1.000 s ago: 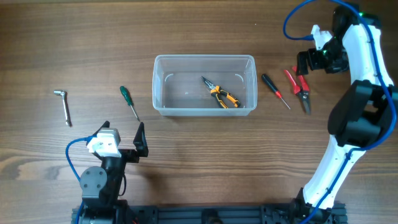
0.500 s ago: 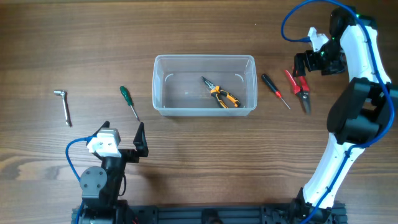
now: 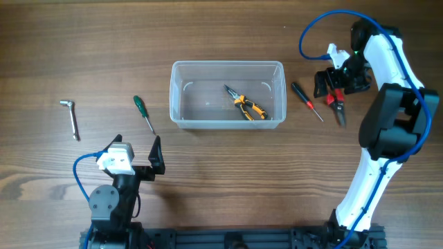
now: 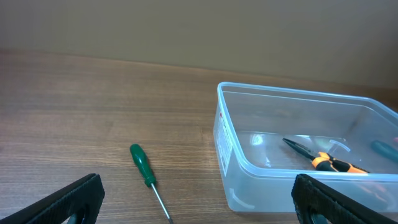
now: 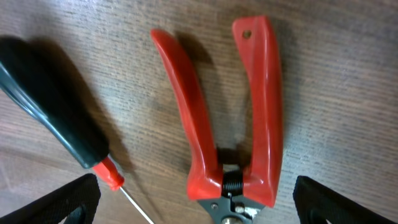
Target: Pack container
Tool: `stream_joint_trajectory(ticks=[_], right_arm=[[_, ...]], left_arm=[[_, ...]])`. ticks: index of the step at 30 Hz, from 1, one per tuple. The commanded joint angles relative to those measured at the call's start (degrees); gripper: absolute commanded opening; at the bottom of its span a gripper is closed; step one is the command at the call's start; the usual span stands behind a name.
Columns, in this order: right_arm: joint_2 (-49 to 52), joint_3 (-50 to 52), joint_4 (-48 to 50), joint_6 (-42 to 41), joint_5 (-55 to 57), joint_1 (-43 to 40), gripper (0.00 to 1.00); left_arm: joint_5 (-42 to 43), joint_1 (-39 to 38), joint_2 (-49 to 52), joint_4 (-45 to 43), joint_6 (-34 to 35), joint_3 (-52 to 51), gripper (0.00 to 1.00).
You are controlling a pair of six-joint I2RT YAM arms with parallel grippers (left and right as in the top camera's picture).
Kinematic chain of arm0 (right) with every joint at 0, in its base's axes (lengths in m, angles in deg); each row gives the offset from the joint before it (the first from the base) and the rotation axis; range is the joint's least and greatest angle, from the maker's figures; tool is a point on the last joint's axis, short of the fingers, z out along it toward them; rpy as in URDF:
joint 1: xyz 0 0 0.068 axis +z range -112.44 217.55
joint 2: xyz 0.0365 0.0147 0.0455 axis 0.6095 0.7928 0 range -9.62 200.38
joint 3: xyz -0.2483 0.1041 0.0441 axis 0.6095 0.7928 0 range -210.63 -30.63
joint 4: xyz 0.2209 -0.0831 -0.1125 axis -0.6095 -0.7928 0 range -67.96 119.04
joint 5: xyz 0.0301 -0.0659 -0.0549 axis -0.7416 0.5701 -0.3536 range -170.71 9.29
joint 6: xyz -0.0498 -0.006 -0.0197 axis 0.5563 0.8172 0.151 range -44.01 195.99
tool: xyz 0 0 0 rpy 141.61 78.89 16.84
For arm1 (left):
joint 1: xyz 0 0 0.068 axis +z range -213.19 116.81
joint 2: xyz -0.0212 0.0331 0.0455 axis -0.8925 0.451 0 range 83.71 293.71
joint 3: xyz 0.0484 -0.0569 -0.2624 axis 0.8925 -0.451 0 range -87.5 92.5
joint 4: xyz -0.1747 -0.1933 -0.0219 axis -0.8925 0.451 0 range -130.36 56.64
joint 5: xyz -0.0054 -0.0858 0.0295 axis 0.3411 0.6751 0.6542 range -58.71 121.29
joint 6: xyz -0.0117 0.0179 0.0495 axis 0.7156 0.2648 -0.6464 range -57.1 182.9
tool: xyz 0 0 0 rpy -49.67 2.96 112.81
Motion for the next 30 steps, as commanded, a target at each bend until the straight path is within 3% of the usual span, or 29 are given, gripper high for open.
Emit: stream_joint_trajectory(ticks=[1,14,24,30], right_arm=[[1.5,0.3,1.6,-4.4,0.9,-0.2,1.00],[1.5,0.3,4.0,-11.8,11.7,-0.9,1.00],[1.5,0.3,4.3,-11.4,3.5,-5.9,1.00],[1.5,0.3,3.5,-4.7,1.9,-6.6,1.00]], left_arm=[[1.1,-0.3,-0.2,-0.2,0.3,-0.4,1.00],[1.1,-0.3,-0.2,-0.2,0.3,-0.4,1.00],[1.1,-0.3,-0.2,-0.2,0.3,-0.4,1.00],[1.1,-0.3,-0.2,-0.2,0.3,-0.4,1.00]])
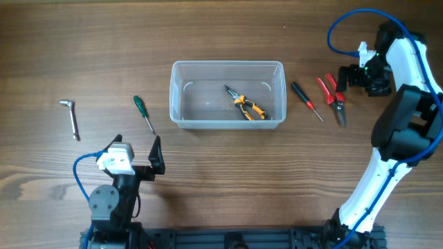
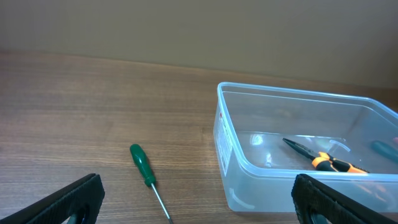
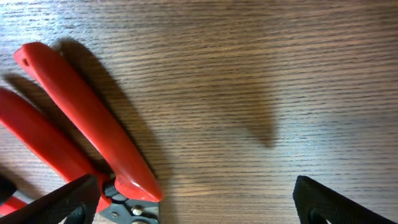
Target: Pack container
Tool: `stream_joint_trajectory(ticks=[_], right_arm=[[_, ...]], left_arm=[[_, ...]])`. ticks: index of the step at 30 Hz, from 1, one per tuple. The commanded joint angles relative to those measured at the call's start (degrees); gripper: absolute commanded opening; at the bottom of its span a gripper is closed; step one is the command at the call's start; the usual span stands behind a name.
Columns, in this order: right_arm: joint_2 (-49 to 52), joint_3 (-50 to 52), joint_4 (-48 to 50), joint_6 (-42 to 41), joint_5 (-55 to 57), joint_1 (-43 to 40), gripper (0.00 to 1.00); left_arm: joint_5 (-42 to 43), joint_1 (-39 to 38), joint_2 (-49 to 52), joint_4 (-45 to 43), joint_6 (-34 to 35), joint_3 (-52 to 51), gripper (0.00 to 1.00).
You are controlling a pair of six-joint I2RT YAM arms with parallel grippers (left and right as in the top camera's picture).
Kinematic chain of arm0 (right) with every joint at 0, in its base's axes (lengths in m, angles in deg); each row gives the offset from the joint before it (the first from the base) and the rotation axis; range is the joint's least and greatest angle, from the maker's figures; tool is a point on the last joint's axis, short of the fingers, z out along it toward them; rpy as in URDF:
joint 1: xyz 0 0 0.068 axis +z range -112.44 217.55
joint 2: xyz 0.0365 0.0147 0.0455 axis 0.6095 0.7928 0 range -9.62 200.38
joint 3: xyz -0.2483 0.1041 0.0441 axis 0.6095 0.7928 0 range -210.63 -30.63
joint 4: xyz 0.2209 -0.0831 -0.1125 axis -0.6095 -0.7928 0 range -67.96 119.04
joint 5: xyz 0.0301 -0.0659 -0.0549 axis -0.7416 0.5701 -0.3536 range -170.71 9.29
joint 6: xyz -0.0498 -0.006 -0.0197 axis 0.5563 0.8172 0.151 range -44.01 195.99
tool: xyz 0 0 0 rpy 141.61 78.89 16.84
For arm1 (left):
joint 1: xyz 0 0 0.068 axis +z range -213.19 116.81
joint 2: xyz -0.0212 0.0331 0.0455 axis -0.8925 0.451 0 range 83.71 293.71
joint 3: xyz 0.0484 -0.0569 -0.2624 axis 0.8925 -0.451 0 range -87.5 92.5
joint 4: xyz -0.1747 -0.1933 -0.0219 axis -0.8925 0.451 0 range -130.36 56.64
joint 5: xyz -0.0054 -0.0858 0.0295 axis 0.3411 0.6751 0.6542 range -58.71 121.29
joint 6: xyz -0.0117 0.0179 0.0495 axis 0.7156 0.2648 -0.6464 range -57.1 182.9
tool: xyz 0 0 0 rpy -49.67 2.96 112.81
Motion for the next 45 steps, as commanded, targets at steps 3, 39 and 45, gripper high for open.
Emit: stream_joint_trajectory(ticks=[3,39,45], right_arm=[[1.5,0.3,0.0,5.2,-2.1,0.5,1.00],[1.5,0.3,2.4,9.4,1.0,0.6,1.00],[1.5,1.1,2.8,9.3,0.8,0.6,1.00]], left_arm=[[1.1,-0.3,-0.2,-0.2,0.3,-0.4,1.00],[1.1,-0.3,-0.2,-0.2,0.3,-0.4,1.00],[1.1,-0.3,-0.2,-0.2,0.3,-0.4,1.00]])
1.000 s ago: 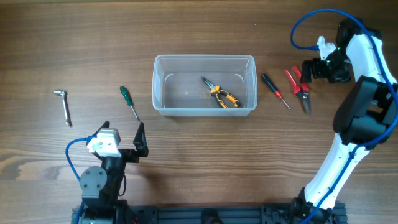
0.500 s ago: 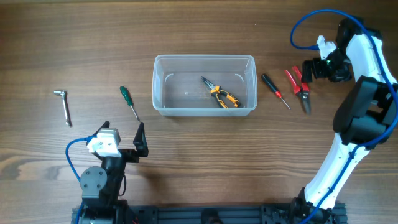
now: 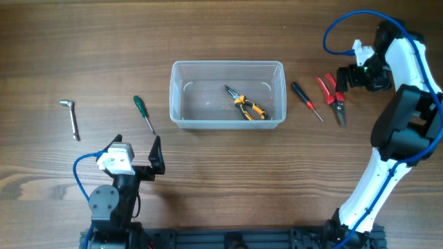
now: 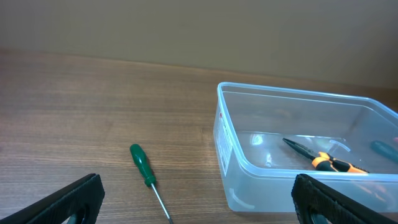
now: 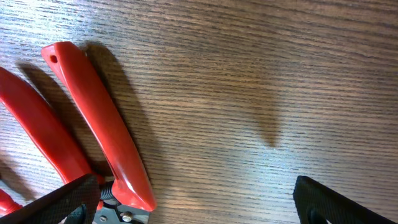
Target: Pack container
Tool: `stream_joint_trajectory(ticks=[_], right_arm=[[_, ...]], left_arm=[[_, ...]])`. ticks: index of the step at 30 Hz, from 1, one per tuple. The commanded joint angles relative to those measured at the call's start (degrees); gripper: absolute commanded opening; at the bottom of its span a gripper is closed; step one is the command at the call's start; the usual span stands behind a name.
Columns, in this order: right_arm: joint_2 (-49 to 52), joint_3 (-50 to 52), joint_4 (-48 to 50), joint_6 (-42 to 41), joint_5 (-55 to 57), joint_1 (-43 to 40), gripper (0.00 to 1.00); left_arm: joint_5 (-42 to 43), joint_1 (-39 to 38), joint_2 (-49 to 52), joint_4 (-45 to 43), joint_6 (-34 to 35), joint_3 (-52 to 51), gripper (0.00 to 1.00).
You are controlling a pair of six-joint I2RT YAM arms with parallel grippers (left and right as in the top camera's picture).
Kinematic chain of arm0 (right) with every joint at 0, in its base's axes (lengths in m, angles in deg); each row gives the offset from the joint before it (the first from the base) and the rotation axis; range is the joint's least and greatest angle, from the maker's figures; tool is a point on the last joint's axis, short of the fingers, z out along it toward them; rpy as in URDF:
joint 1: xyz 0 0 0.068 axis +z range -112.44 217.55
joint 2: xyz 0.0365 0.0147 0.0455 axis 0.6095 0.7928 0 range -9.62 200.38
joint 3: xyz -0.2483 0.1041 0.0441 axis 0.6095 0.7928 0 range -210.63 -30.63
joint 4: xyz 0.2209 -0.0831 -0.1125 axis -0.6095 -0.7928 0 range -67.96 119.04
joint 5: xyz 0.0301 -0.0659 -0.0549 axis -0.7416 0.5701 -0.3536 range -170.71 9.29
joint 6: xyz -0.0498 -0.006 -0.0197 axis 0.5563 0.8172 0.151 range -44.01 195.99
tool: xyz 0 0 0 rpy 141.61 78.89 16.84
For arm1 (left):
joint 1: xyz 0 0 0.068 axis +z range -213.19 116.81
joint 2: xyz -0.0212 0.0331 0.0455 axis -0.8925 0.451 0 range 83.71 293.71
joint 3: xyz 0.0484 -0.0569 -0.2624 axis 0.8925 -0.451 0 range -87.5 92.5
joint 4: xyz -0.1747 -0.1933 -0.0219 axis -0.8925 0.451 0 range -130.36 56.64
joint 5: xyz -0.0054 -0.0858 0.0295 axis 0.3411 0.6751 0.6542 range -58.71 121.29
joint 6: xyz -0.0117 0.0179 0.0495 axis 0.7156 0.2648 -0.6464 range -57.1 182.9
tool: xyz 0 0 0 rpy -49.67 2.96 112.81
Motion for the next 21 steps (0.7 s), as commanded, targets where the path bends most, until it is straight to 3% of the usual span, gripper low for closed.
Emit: stream_joint_trajectory(ticks=[1,21], right_arm=[[1.5,1.4,0.5,-0.1,0.7,0.4,1.00],[1.5,3.6,2.7,-1.9,0.3,1.4,1.00]], left_arm=[[1.1,-0.3,-0.2,-0.2,0.3,-0.4,1.00],[1.1,-0.3,-0.2,-0.2,0.3,-0.4,1.00]])
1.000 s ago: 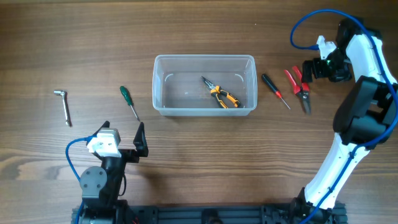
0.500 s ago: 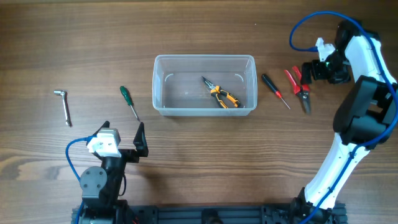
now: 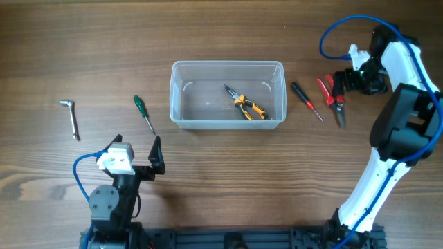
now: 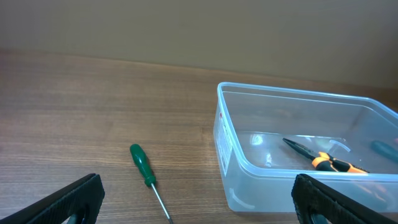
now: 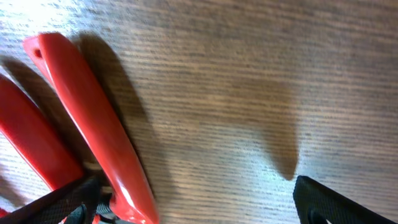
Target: Pack container
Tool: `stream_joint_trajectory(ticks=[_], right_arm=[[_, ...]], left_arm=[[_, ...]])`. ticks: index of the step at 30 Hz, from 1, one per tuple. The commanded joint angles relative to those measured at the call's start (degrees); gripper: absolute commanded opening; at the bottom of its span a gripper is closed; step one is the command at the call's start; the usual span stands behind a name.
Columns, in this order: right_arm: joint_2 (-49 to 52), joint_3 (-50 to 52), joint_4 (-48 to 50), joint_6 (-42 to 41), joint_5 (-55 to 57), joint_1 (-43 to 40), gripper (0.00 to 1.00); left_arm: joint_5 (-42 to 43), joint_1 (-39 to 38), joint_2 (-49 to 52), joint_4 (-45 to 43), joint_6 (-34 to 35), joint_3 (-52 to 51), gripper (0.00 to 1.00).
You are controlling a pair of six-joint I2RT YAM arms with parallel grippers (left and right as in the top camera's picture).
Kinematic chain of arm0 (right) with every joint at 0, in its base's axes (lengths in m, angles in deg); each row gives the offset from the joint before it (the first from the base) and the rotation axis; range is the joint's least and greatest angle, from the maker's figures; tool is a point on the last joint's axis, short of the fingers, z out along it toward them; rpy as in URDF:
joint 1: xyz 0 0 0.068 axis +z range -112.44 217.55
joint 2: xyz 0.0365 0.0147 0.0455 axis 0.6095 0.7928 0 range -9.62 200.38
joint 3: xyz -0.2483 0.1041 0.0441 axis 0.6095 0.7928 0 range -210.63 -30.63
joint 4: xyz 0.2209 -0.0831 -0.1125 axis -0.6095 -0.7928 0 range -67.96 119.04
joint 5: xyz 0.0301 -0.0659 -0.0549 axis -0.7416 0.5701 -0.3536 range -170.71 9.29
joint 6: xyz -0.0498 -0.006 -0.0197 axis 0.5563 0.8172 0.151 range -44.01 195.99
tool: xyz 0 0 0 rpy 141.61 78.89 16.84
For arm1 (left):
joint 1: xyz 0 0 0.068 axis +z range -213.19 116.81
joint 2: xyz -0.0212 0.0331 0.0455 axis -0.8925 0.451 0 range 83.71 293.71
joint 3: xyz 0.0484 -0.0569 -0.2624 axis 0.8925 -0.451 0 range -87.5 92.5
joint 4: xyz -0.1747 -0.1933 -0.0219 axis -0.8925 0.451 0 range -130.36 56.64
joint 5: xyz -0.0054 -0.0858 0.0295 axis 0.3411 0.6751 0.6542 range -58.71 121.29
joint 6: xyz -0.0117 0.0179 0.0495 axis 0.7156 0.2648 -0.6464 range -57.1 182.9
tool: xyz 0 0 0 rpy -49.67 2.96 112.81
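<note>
The clear plastic container (image 3: 228, 122) stands mid-table with orange-handled pliers (image 3: 248, 106) inside; it also shows in the left wrist view, container (image 4: 231, 163) and pliers (image 4: 326, 162). Red-handled pliers (image 3: 332, 95) lie right of it, next to a black-and-red screwdriver (image 3: 306, 100). My right gripper (image 3: 346, 78) hangs open just right of the red handles (image 5: 93, 130), its left finger close beside them, nothing between the fingers (image 5: 196, 202). My left gripper (image 4: 199, 202) rests open near the front edge, behind a green screwdriver (image 4: 144, 167).
A silver L-shaped key (image 3: 70, 116) lies at the far left of the wooden table (image 3: 221, 41). The green screwdriver (image 3: 144, 114) lies between it and the container. The right arm's blue cable loops above the red pliers.
My right gripper has shifted a little left, so the red pliers' handle now lies close against its left finger. The left arm and every tool stayed put.
My right gripper first hung open directly over the red pliers' handles. A second later it stood well to their right over bare wood. It then came back toward them and now sits at the handles' right side. The pliers and left arm never moved.
</note>
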Motion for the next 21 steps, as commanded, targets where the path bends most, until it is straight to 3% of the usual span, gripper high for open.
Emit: stream_joint_trajectory(ticks=[1,21], right_arm=[[1.5,0.5,0.7,-1.9,0.1,0.8,1.00],[1.5,0.5,1.4,-3.1,-0.8,0.9,1.00]], left_arm=[[1.1,-0.3,-0.2,-0.2,0.3,-0.4,1.00],[1.1,-0.3,-0.2,-0.2,0.3,-0.4,1.00]])
